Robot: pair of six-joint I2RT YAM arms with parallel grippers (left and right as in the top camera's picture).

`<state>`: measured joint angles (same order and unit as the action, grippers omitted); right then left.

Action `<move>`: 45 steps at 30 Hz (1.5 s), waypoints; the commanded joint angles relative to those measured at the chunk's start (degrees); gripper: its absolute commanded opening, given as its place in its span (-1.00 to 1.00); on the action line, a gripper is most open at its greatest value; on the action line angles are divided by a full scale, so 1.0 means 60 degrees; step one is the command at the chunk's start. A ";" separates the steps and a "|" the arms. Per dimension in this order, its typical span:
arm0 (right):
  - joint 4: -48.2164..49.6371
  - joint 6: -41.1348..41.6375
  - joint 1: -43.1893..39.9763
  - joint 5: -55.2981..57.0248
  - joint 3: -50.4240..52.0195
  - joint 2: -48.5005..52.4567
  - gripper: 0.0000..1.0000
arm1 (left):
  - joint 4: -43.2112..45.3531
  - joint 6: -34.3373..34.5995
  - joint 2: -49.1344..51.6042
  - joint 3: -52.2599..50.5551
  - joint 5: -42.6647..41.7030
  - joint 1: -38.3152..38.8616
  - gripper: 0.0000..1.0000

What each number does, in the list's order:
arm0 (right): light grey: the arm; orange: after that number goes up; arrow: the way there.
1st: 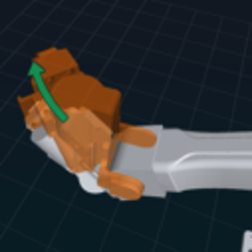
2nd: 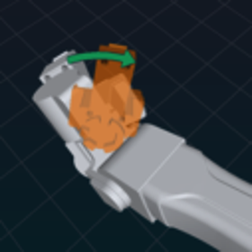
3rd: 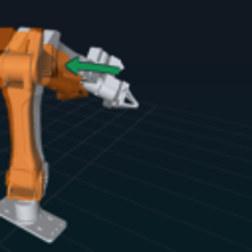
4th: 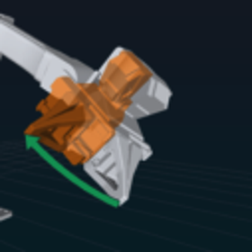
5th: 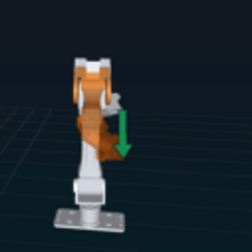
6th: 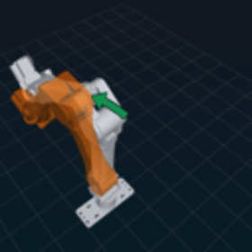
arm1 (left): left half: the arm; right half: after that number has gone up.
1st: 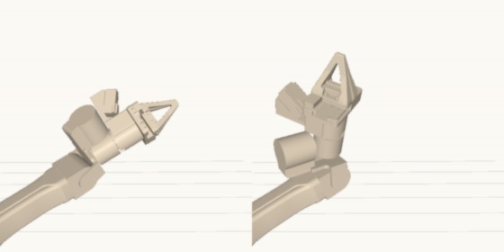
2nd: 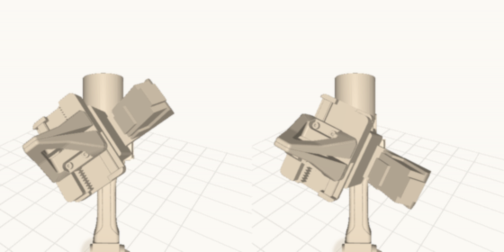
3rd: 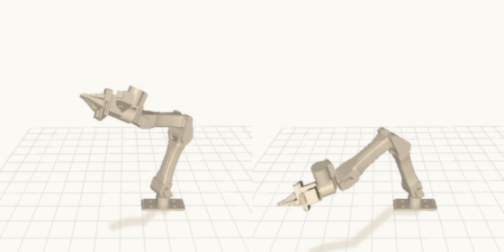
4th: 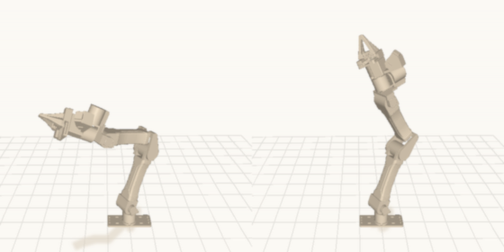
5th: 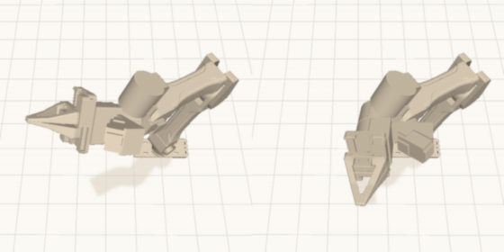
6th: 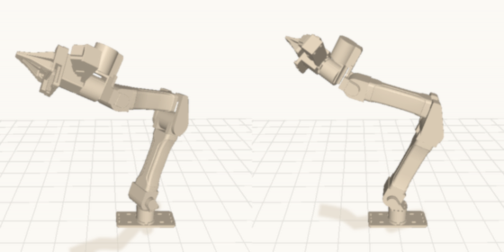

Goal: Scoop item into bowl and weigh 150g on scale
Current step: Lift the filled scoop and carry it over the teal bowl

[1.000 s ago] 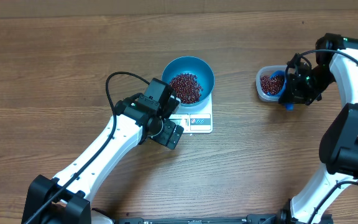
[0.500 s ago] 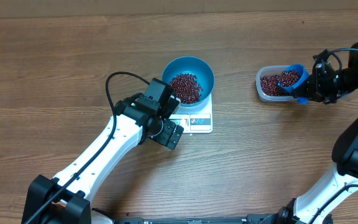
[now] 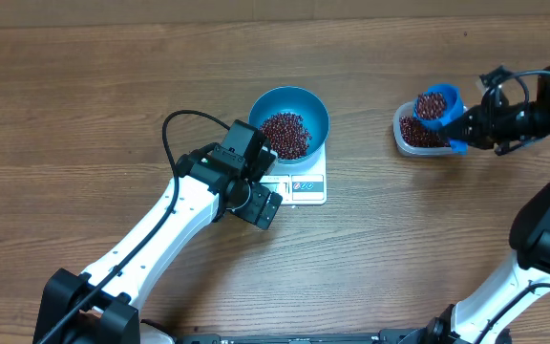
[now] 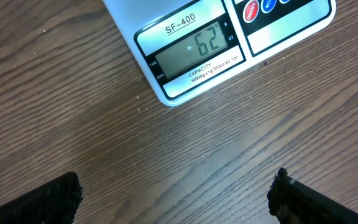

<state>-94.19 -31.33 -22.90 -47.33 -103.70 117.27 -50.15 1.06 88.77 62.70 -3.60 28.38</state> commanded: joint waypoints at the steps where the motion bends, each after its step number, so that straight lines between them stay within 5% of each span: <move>1: -0.0182 -0.0867 0.0335 -0.1249 -0.0503 -0.0047 -0.93 | -0.0018 -0.0182 -0.0175 0.0033 0.0102 -0.0040 0.99; 16: 0.0117 -0.1042 0.2390 -0.3067 -0.0528 -0.0047 -0.93 | -0.0015 -0.0186 -0.0175 0.0033 0.0102 -0.0040 0.99; 26: 0.1953 -0.0036 0.4291 -0.3053 -0.0528 -0.0047 -0.92 | -0.0018 -0.0186 -0.0175 0.0033 0.0102 -0.0040 0.99; 33: 0.3789 0.1494 0.5220 -0.1402 -0.0528 -0.0047 -0.93 | -0.0015 -0.0186 -0.0175 0.0033 0.0102 -0.0040 0.99; 45: 0.4299 0.1545 0.6306 0.2306 -0.0692 -0.0047 -0.93 | -0.0018 -0.0182 -0.0175 0.0033 0.0102 -0.0040 0.99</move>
<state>-68.69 -22.24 13.56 -39.72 -105.10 117.27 -50.15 1.06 88.77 62.70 -3.60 28.38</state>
